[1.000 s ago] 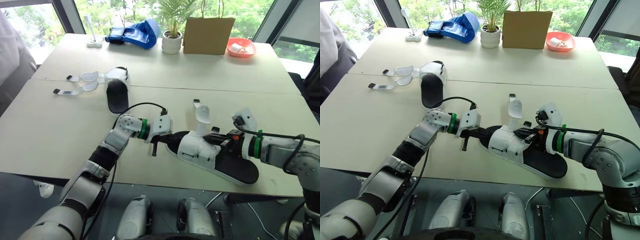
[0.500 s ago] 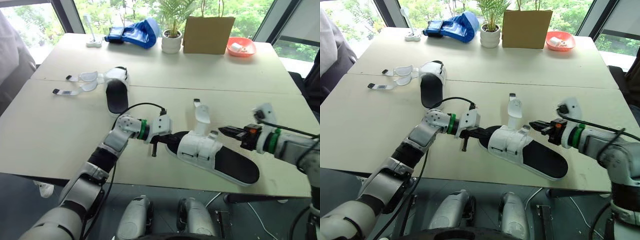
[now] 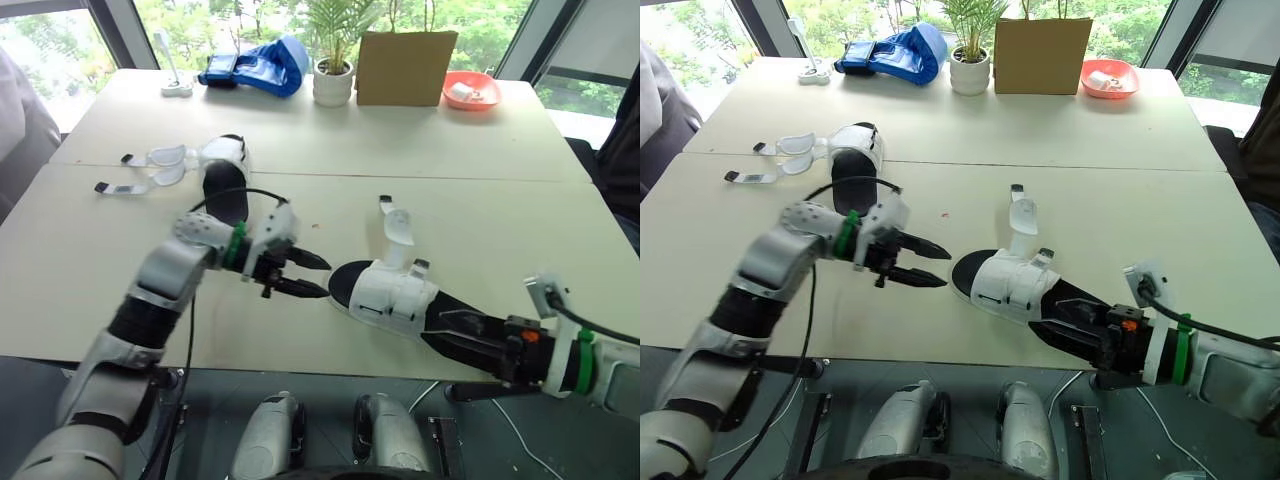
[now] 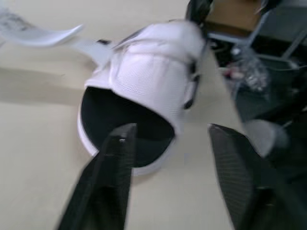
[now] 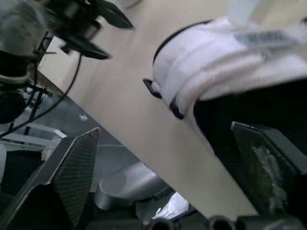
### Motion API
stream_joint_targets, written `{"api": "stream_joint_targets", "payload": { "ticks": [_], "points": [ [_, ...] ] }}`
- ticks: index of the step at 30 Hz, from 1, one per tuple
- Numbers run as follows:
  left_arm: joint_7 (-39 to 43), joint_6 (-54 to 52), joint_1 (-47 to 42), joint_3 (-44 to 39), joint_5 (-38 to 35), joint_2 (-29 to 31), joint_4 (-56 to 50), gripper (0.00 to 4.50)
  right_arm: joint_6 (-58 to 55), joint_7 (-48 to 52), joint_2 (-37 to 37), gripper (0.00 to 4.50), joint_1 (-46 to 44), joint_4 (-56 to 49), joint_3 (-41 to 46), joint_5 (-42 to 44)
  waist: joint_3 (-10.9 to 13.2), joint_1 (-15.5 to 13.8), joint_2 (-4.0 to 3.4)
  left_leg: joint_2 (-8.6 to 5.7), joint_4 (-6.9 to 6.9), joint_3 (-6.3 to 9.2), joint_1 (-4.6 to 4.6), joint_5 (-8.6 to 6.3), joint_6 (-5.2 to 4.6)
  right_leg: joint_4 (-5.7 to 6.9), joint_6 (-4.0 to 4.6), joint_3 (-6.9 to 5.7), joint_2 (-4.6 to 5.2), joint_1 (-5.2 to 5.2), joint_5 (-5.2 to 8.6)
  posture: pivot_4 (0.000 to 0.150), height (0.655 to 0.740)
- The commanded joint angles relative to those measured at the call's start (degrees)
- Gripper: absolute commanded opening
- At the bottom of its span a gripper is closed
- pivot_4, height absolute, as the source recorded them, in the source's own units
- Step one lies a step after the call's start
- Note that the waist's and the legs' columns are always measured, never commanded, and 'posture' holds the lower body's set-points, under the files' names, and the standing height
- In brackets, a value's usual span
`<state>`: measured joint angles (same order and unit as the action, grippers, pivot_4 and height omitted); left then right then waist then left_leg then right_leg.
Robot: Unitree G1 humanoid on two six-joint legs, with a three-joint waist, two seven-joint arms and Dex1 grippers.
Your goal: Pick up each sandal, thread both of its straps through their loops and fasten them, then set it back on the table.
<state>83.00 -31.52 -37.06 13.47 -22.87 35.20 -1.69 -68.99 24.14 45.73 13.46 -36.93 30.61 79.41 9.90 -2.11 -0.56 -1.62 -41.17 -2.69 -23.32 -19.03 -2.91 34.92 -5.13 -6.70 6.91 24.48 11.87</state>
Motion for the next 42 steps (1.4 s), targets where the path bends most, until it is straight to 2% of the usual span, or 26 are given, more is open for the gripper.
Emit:
{"api": "stream_joint_targets", "payload": {
  "ticks": [1,8,9,11,18,22,26,31,36,39,42],
  "points": [
    [1.31,-1.75,-2.26,-2.06,-2.84,1.51,-2.65,4.41,3.95,-0.42,-0.99,4.50,-1.21,1.16,-3.30,-4.00,0.03,-0.31,-0.06,0.00,0.00,-0.01,0.00,0.00,-0.01,0.00,0.00,0.01,-0.01,0.01,0.01,0.150,0.7214],
    [-1.85,1.59,-3.61,-1.50,-0.53,0.28,-0.20,4.47,9.36,2.92,-3.91,4.50,-6.30,5.75,-12.88,-11.07,0.07,-0.13,0.00,-0.04,-0.03,-0.04,-0.03,0.02,0.01,0.01,-0.04,0.02,-0.12,0.00,0.00,0.150,0.7214],
    [-2.37,2.04,-3.56,-1.36,-0.16,-0.03,0.04,4.49,10.79,4.16,-4.30,4.25,-7.36,6.45,-14.99,-13.41,0.07,-0.13,0.00,-0.04,-0.03,-0.06,-0.03,0.02,0.01,0.03,-0.04,0.03,-0.13,0.02,0.01,0.150,0.7214],
    [-2.78,3.01,-3.53,-1.05,0.35,-0.36,0.58,4.50,13.47,8.05,-3.92,3.72,-9.14,7.87,-18.53,-17.66,0.07,-0.11,0.00,-0.04,-0.02,-0.07,-0.03,0.03,0.03,0.04,-0.05,0.03,-0.16,0.02,0.01,0.150,0.7214],
    [-2.15,5.01,-4.12,-0.85,1.16,-0.35,3.18,4.50,20.94,27.74,2.95,0.05,-16.45,12.47,-24.58,-25.94,0.10,-0.21,0.01,-0.07,-0.04,-0.11,-0.03,0.02,0.00,0.05,-0.08,0.02,-0.24,0.02,0.02,0.150,0.7214],
    [-1.97,5.74,-3.88,-0.52,1.50,-0.53,3.84,4.50,24.47,38.85,6.80,0.05,-20.88,15.25,-29.71,-30.59,0.13,-0.08,0.04,-0.08,-0.04,-0.10,-0.02,0.02,-0.01,0.06,-0.10,0.02,-0.23,0.04,0.03,0.150,0.7214],
    [-2.33,5.70,-2.98,-0.30,1.58,-0.71,2.84,4.50,28.36,45.04,6.48,0.05,-24.82,18.93,-34.99,-35.93,0.13,-0.18,0.05,-0.08,-0.04,-0.10,-0.02,0.03,0.00,0.08,-0.10,0.01,-0.21,0.04,0.04,0.150,0.7214],
    [-2.56,5.21,-2.02,-0.35,1.50,-0.48,1.76,4.50,35.25,47.72,3.69,0.05,-28.66,24.16,-40.07,-44.04,0.14,-0.05,0.05,-0.10,-0.10,-0.12,-0.03,0.03,0.02,0.10,-0.11,0.01,-0.18,0.03,0.03,0.150,0.7214],
    [-2.79,4.69,-1.22,-0.38,1.35,-0.06,0.77,4.50,38.55,48.94,2.91,0.05,-28.90,26.75,-42.36,-49.17,0.13,-0.05,0.06,-0.09,-0.09,-0.10,-0.01,0.09,0.11,0.12,-0.10,-0.01,-0.20,0.02,0.03,0.150,0.7214],
    [-3.06,4.32,-0.59,-0.32,1.16,0.13,-0.03,4.50,36.69,49.06,4.36,1.27,-27.56,24.51,-40.96,-48.45,0.13,-0.17,0.05,-0.09,-0.09,-0.10,0.04,0.10,0.14,0.13,-0.10,-0.01,-0.18,-0.03,0.03,0.150,0.7214],
    [-3.96,3.26,0.29,-0.25,0.75,-0.16,-1.29,4.50,36.15,45.73,5.87,2.75,-24.51,20.41,-36.38,-48.51,0.13,-0.21,0.05,-0.09,-0.09,-0.09,0.02,0.10,0.14,0.12,-0.11,-0.02,-0.14,-0.03,0.03,0.150,0.7214]
  ]
}}
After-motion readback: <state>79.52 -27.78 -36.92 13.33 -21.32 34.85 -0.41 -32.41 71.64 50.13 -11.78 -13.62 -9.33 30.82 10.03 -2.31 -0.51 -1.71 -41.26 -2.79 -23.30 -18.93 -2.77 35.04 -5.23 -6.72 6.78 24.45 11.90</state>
